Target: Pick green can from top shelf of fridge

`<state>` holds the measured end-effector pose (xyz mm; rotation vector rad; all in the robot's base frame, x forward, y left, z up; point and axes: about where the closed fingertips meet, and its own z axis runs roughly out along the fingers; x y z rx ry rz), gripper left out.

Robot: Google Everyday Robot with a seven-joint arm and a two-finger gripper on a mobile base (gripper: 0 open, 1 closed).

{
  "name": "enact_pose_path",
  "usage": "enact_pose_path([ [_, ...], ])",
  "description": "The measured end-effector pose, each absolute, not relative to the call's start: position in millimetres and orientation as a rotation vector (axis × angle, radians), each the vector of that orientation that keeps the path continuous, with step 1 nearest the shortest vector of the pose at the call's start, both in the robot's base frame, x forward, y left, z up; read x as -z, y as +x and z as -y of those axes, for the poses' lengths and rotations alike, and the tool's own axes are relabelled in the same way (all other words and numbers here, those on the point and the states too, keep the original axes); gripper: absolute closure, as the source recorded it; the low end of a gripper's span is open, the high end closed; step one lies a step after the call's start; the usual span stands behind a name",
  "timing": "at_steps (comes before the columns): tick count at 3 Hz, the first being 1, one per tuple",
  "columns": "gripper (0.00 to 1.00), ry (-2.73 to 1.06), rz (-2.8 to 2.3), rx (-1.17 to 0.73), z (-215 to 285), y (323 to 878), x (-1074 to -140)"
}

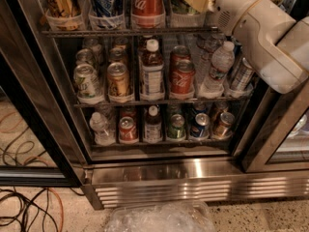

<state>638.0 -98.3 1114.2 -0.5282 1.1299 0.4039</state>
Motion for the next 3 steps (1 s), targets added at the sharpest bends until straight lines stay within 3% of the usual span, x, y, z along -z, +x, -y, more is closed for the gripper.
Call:
enact_pose_path([
  [3,1.0,-0.572,-1.168,-0.513,74,596,-1092],
])
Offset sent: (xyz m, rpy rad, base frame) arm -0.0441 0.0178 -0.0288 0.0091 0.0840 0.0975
